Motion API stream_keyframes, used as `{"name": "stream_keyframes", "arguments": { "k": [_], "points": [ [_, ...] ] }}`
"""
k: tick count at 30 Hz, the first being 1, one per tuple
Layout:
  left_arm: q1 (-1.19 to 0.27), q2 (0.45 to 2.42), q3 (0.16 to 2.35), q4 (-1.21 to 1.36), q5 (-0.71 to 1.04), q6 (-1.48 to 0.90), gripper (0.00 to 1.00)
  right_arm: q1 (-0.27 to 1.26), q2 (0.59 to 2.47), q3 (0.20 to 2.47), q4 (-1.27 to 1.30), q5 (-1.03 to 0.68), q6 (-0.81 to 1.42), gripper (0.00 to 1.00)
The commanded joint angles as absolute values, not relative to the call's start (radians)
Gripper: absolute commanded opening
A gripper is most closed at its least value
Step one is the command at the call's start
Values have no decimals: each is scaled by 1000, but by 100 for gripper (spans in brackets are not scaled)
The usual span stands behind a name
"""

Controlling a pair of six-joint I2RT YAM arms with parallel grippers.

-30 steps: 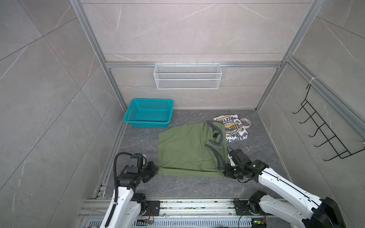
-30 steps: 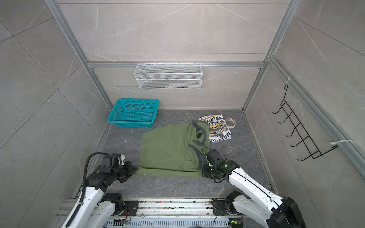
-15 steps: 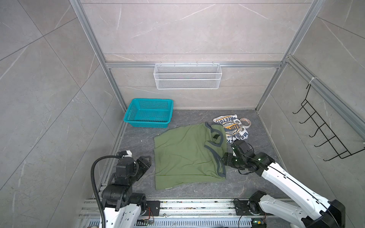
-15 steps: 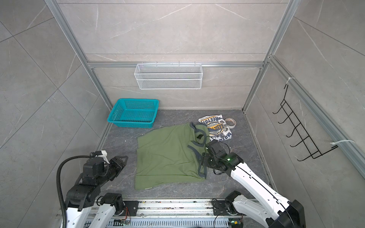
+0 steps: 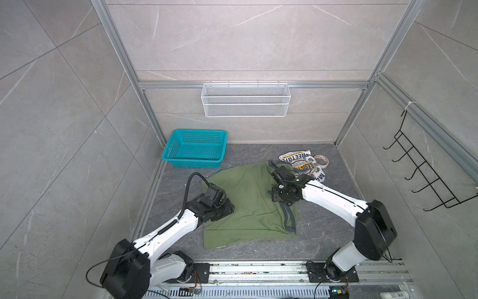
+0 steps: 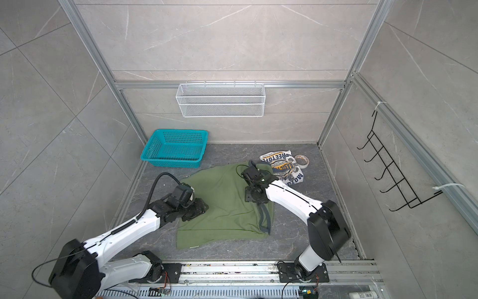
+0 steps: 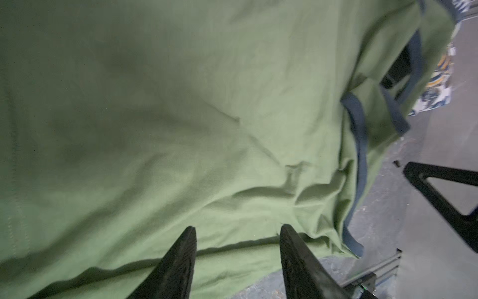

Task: Fold and stack the tank tops
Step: 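Smooth the green top flat with both grippers, right gripper tugging its strap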

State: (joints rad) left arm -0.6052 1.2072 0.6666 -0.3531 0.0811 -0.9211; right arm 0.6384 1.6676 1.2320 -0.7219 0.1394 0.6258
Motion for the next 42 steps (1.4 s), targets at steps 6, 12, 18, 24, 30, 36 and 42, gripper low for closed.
{"name": "stream_keyframes", "arguments": {
  "k": [6, 12, 18, 24, 30, 36, 42],
  "points": [
    [-618, 1241, 556, -231, -11, -1005, 55, 648, 1954, 1476, -765, 231, 640, 56],
    [-601, 1224, 488, -239, -61, -1029, 56, 635, 2105, 1603, -817, 296, 663, 46],
    [-536, 1188, 431, -235, -49, -1038, 56, 630, 2176, 1670, -865, 338, 664, 28],
    [-481, 1161, 416, -261, -56, -1016, 56, 632, 2113, 1621, -854, 362, 662, 8],
    [-413, 1179, 411, -264, -38, -995, 57, 632, 1928, 1503, -837, 360, 651, 3],
    [-260, 1053, 345, -293, -29, -985, 58, 628, 1615, 1259, -841, 398, 665, 2],
    [-53, 867, 343, -427, -44, -901, 59, 586, 1338, 1009, -874, 350, 724, 1]
  ]
}}
